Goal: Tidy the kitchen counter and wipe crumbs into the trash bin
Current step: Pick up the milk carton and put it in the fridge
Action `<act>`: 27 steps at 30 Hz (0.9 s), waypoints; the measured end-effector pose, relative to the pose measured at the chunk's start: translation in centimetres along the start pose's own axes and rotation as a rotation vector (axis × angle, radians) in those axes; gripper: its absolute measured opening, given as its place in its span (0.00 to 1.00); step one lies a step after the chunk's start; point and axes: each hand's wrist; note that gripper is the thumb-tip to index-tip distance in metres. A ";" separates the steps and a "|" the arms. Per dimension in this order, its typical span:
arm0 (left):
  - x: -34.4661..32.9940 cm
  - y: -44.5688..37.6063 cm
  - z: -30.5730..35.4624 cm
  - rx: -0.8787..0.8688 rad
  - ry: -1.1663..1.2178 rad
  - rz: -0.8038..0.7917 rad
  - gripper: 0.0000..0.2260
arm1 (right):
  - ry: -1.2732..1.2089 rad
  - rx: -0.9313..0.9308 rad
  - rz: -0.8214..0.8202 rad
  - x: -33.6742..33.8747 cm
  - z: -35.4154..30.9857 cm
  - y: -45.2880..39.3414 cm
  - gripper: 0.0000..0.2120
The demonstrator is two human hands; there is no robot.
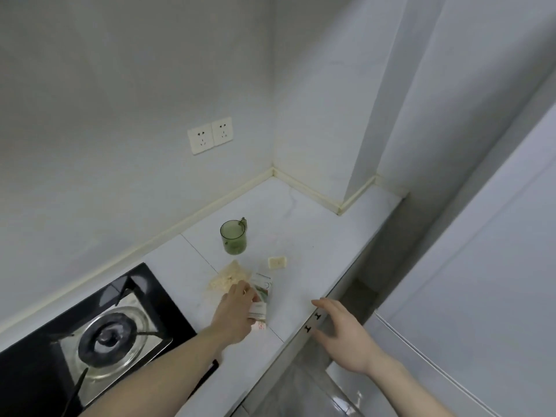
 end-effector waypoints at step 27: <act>2.3 -5.5 1.3 0.087 -0.114 -0.088 0.38 | 0.136 -0.032 0.266 4.8 -1.4 2.0 0.24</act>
Point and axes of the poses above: each hand's wrist, its own y-axis away from the middle knuckle, its own x-axis out of the back of the hand, z = x × y, and after that the axes turned 13 degrees about y, right-handed
